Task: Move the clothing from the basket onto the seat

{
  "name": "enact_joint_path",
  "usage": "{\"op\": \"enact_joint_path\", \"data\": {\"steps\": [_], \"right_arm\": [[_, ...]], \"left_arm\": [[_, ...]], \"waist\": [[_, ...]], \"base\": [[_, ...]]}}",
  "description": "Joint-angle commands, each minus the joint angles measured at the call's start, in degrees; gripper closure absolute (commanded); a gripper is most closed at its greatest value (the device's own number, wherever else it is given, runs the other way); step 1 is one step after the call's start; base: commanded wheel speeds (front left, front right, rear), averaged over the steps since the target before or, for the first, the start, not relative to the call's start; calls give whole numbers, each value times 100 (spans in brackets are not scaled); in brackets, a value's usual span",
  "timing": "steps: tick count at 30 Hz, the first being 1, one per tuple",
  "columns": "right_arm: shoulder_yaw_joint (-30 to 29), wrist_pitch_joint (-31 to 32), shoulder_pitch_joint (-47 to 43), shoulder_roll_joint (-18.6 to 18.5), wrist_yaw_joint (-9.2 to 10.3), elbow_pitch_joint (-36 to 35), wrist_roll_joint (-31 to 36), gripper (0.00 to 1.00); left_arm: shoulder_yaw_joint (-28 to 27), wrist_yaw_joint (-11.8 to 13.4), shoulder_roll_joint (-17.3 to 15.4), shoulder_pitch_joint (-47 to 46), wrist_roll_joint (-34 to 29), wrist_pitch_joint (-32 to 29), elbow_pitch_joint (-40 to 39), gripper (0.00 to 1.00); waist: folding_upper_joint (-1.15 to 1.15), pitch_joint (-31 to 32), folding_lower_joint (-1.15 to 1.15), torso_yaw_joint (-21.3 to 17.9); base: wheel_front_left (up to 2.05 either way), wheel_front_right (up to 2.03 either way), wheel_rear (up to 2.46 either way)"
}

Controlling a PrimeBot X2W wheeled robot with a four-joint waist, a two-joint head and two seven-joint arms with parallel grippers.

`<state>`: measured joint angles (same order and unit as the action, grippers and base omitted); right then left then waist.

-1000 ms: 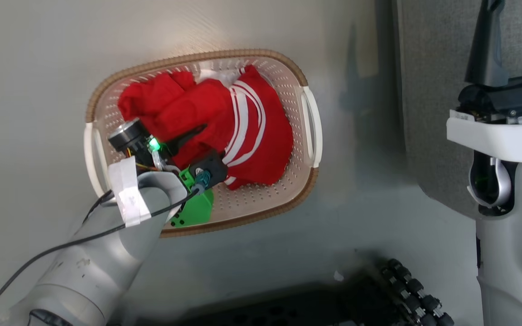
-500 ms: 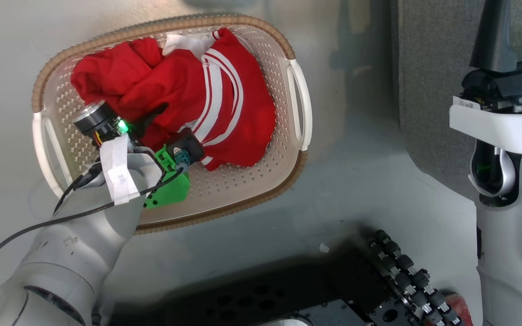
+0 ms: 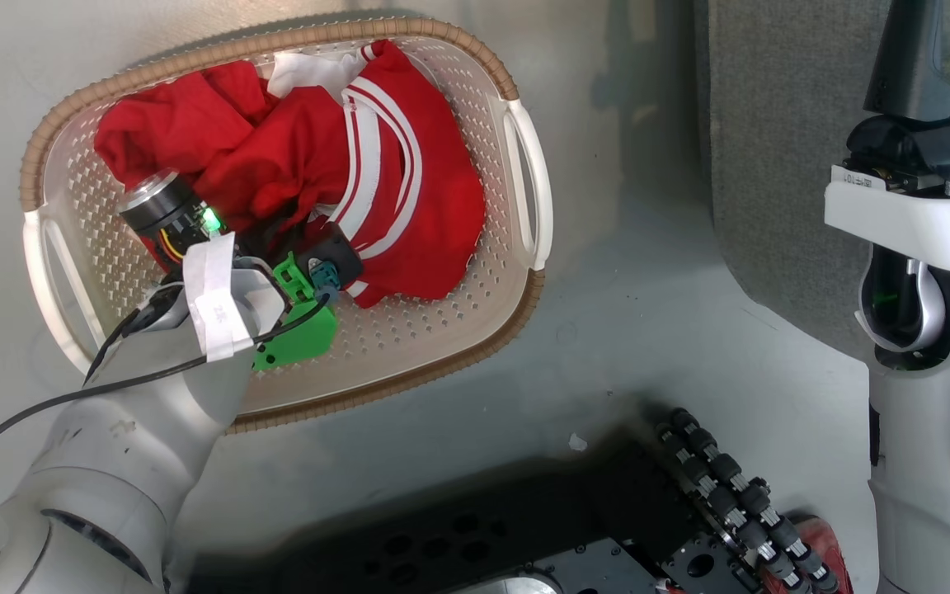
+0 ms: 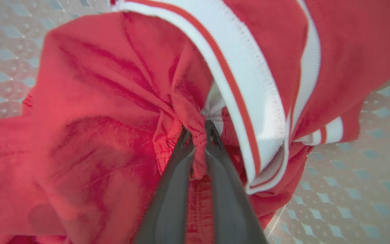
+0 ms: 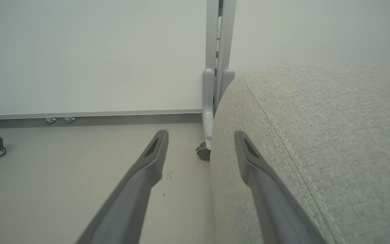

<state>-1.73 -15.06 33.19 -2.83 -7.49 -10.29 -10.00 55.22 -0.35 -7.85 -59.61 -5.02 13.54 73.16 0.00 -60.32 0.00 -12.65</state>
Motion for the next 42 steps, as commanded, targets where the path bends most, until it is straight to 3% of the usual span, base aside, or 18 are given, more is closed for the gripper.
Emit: {"op": "enact_joint_path", "data": {"steps": [1, 11, 20, 30, 42], "right_arm": [[-5, -17, 76, -10, 0, 14, 5, 0], [24, -17, -103, -11, 0, 128, 171, 0], [129, -17, -480, -13, 0, 355, 228, 0], [395, -17, -1494, -16, 0, 916, 275, 0], [678, -17, -2448, -15, 0, 1308, 313, 0]], "left_arm": [[-19, -12, 22, -119, 25, 38, 24, 100], [-87, 47, 263, 251, 355, 168, -130, 100], [-352, -39, 211, 1009, 847, 169, -1453, 100], [-1231, 113, 92, 2488, 1611, 169, -2904, 100], [-2131, 152, 132, 3712, 1620, 170, -4315, 100]], "waist": [[0, 39, 0, 19], [0, 732, 0, 239], [0, 1903, 0, 467], [0, 3768, 0, 750], [0, 5273, 0, 883]], "base": [[0, 0, 0], [0, 0, 0], [0, 0, 0], [0, 0, 0], [0, 0, 0]]}}
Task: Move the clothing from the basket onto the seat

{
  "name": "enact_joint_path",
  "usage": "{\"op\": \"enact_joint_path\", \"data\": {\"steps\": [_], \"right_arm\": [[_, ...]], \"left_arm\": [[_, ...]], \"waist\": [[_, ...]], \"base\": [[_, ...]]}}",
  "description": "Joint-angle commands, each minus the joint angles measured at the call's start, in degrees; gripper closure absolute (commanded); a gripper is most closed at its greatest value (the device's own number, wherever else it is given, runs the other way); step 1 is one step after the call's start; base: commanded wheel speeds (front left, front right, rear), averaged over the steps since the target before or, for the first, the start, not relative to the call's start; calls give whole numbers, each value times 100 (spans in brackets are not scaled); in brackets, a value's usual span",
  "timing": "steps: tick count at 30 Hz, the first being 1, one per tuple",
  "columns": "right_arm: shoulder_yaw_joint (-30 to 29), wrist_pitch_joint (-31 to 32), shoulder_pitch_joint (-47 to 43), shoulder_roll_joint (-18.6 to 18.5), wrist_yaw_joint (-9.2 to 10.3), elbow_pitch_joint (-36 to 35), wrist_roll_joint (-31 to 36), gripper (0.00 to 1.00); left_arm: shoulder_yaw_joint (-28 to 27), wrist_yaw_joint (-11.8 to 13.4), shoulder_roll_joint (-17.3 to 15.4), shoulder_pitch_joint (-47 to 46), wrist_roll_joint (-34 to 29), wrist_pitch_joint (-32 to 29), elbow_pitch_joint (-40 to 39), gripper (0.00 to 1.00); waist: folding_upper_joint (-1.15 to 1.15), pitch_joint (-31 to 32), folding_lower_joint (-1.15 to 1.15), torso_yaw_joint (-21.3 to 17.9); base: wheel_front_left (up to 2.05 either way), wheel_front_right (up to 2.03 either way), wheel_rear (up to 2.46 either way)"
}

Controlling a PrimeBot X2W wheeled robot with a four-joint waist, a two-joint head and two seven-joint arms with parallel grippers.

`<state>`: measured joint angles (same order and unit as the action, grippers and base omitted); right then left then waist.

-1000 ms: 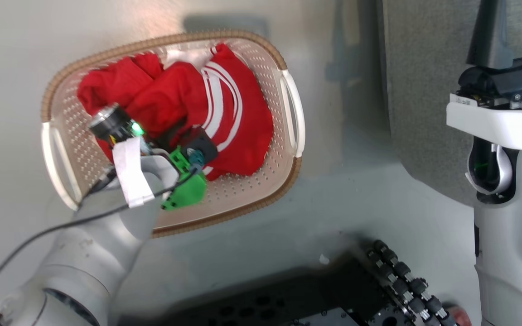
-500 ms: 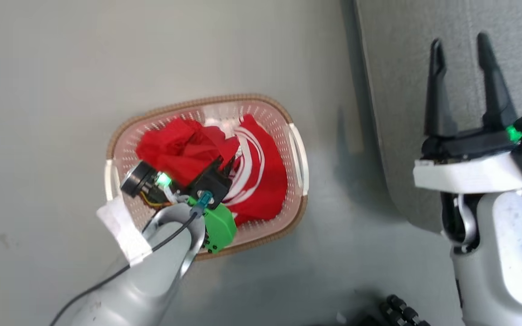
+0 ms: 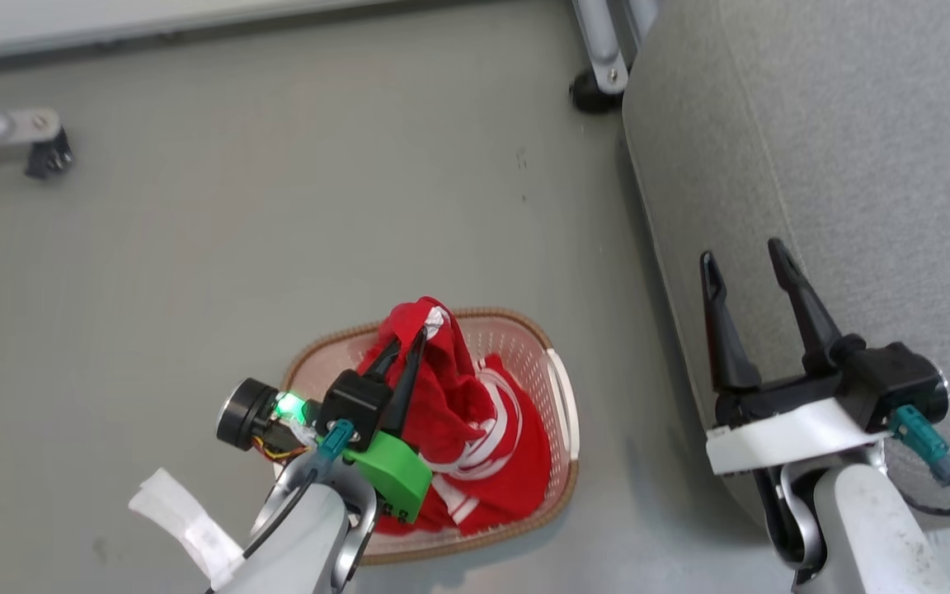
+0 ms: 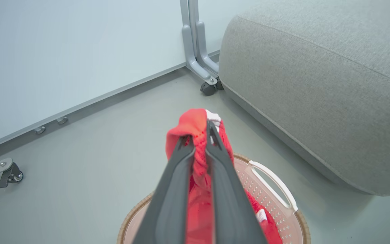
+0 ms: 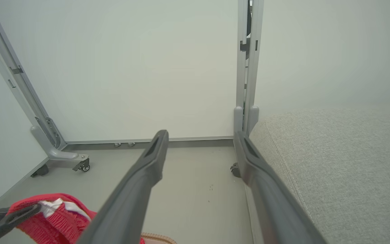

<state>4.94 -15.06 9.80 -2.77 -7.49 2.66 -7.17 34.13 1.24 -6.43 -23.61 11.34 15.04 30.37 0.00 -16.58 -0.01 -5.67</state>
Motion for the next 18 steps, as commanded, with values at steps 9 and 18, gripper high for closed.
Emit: {"op": "enact_joint_path", "data": {"steps": [9, 18], "right_arm": [[311, -17, -483, -21, 0, 96, 5, 0], [536, -17, -670, -20, 0, 50, -66, 0]], "left_arm": [[-600, -67, 47, 478, -213, 21, -1152, 100], [-896, -216, 108, 268, -419, 13, -1836, 100]], "waist": [[0, 1488, 1, 22], [0, 1633, 1, -56]], "base": [[0, 0, 0], [0, 0, 0]]}}
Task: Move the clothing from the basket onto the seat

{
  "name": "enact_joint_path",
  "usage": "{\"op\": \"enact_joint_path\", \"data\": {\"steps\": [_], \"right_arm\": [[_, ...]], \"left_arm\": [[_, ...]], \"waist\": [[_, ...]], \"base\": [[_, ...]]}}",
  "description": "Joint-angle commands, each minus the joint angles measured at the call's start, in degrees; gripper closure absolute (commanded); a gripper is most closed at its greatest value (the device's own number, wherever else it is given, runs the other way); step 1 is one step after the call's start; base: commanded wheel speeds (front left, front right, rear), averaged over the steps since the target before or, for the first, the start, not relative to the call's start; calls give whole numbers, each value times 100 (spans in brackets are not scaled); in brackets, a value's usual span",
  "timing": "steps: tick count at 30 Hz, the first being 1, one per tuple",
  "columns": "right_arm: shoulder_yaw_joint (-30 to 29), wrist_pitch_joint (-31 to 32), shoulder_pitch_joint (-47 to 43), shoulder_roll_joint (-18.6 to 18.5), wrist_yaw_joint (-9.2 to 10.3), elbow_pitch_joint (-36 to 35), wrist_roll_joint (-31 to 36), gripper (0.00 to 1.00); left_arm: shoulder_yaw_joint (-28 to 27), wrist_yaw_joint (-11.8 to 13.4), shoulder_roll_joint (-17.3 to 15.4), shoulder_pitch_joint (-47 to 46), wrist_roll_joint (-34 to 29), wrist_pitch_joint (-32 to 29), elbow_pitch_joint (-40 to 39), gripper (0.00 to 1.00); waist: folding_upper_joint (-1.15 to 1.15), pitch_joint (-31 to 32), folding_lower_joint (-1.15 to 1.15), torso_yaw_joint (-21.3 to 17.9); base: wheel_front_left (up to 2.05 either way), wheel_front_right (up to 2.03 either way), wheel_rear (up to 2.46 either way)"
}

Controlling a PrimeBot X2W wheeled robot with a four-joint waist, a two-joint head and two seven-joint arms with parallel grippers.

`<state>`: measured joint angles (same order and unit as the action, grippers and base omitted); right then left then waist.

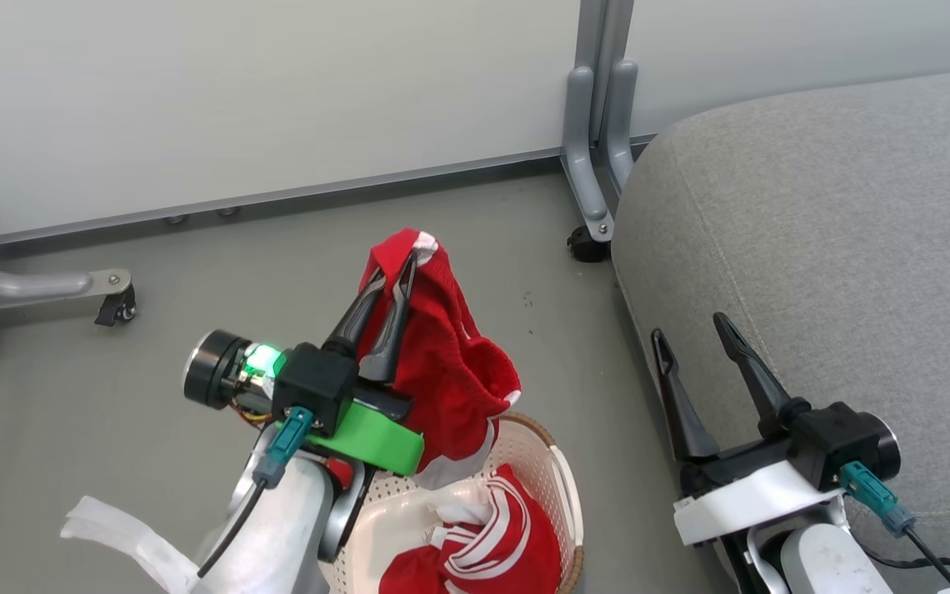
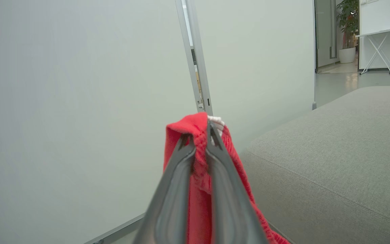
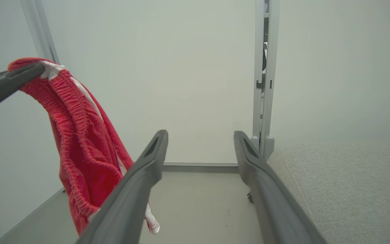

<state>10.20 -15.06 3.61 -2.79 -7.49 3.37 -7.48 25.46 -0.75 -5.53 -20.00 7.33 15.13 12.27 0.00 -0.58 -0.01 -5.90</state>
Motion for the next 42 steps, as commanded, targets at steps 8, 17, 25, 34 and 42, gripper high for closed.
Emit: {"op": "enact_joint_path", "data": {"steps": [8, 17, 25, 34, 42], "right_arm": [[502, -17, 53, -16, 0, -110, -32, 0], [1344, -17, 430, -88, 0, -107, -390, 0], [1508, -17, 739, -46, 0, 168, -463, 0], [1421, -17, 606, -12, 0, 691, -338, 100], [1563, -17, 602, -17, 0, 844, -504, 100]], "left_arm": [[50, -183, 99, -266, -173, 3, -235, 100], [496, -339, 221, -537, -197, 3, -292, 100], [944, -281, 262, -742, -108, 3, -369, 100], [1290, -112, 261, -914, 41, 3, -446, 100], [1206, -92, 228, -760, 40, 3, -207, 100]], "waist": [[0, -11, 1, -20], [0, -86, 1, 83], [0, -117, 1, 102], [0, -105, 1, 138], [0, -151, 1, 116]], "base": [[0, 0, 0], [0, 0, 0], [0, 0, 0], [0, 0, 0], [0, 0, 0]]}}
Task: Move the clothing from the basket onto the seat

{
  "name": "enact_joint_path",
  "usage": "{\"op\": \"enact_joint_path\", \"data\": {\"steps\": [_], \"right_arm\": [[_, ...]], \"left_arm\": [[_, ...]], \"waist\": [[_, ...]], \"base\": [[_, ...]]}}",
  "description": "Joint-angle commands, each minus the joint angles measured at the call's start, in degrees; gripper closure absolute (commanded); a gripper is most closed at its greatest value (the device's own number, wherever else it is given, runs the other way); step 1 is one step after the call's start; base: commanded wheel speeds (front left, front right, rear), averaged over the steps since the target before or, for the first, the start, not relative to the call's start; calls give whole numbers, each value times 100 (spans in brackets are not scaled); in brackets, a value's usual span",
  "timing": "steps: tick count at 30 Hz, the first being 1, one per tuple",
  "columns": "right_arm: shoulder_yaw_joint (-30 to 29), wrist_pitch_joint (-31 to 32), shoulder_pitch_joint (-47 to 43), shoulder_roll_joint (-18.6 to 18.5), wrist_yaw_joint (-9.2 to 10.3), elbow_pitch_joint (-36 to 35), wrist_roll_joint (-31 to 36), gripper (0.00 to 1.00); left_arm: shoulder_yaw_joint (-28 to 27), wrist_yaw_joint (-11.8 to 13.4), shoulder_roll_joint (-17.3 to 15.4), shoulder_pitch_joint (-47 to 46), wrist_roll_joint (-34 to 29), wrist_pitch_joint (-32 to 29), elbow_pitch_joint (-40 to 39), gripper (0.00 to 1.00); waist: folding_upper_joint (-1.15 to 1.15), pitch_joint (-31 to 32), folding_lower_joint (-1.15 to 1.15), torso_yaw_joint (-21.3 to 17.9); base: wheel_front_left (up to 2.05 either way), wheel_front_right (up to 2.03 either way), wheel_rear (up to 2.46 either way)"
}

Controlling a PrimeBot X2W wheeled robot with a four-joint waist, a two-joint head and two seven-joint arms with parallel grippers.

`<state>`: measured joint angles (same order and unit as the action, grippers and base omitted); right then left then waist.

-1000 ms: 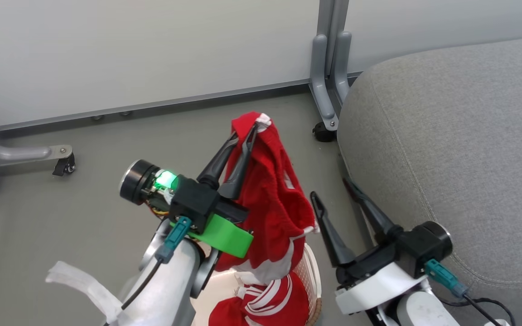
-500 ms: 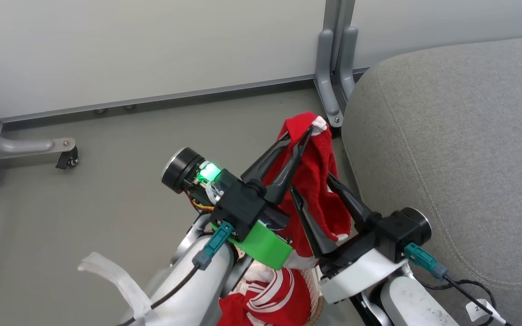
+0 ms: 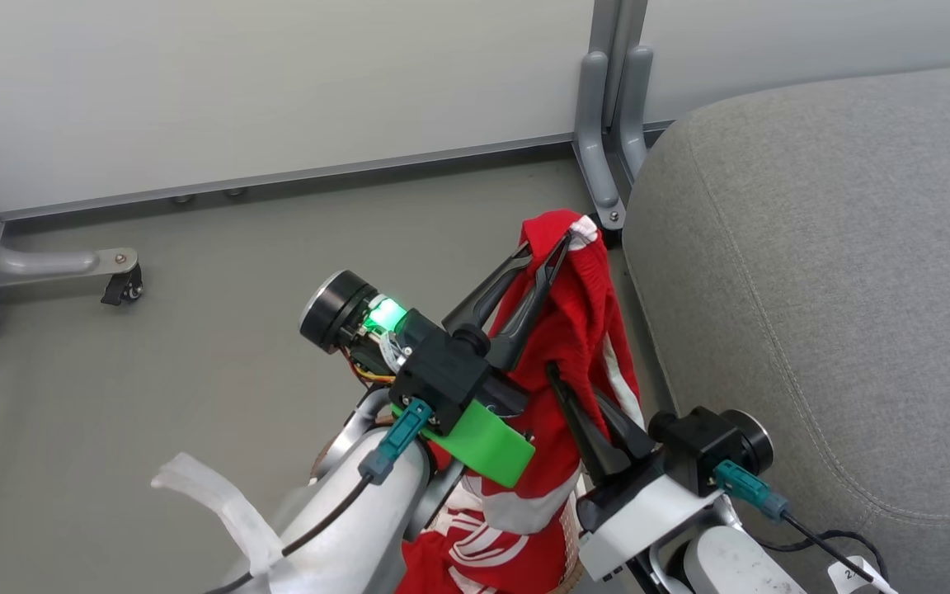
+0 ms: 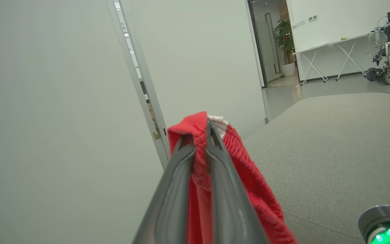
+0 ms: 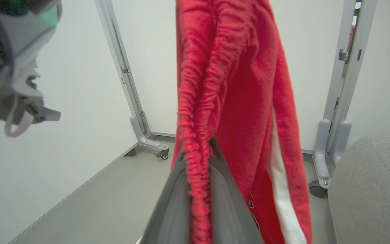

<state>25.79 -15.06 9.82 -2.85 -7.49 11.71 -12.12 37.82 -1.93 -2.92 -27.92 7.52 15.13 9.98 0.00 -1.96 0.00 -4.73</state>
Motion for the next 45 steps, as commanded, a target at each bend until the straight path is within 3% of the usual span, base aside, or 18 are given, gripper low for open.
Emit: {"op": "enact_joint_path", "data": {"steps": [1, 6, 7, 9, 10, 11, 36, 45], "right_arm": [[-3, -17, -10, -13, 0, 10, -37, 100], [-46, -17, 21, -14, 0, -29, -30, 100], [-47, -17, 28, -14, 0, -32, -32, 100], [-49, -17, 40, -15, 0, -39, -32, 100], [-50, -17, 44, -16, 0, -38, -34, 100], [-53, -17, 45, -18, 0, -38, -35, 100], [-154, -17, 39, -66, 0, -94, -9, 100], [-268, -18, 81, -116, 0, -284, 82, 100]], "left_arm": [[-41, 24, -39, 34, 10, 3, 33, 100], [-116, 37, -65, 24, -48, 3, 84, 100], [-125, 40, -74, 23, -64, 3, 99, 96], [-155, 61, -71, 43, -59, 3, 152, 53], [-170, 61, -69, 65, -27, 3, 200, 9], [-172, 67, -66, 74, -8, 3, 232, 0], [-238, 147, -98, 202, 6, 2, 559, 0], [-324, 143, -150, 451, 180, 0, 798, 0]], "waist": [[0, -26, 0, 0], [0, -77, 0, 1], [0, -80, 0, 1], [0, -80, 0, 3], [0, -74, 0, 4], [0, -70, 0, 6], [0, -32, 0, 20], [0, -89, 0, -211]], "base": [[0, 0, 0], [0, 0, 0], [0, 0, 0], [0, 0, 0], [0, 0, 0], [0, 0, 0], [0, 0, 0], [0, 0, 0]]}}
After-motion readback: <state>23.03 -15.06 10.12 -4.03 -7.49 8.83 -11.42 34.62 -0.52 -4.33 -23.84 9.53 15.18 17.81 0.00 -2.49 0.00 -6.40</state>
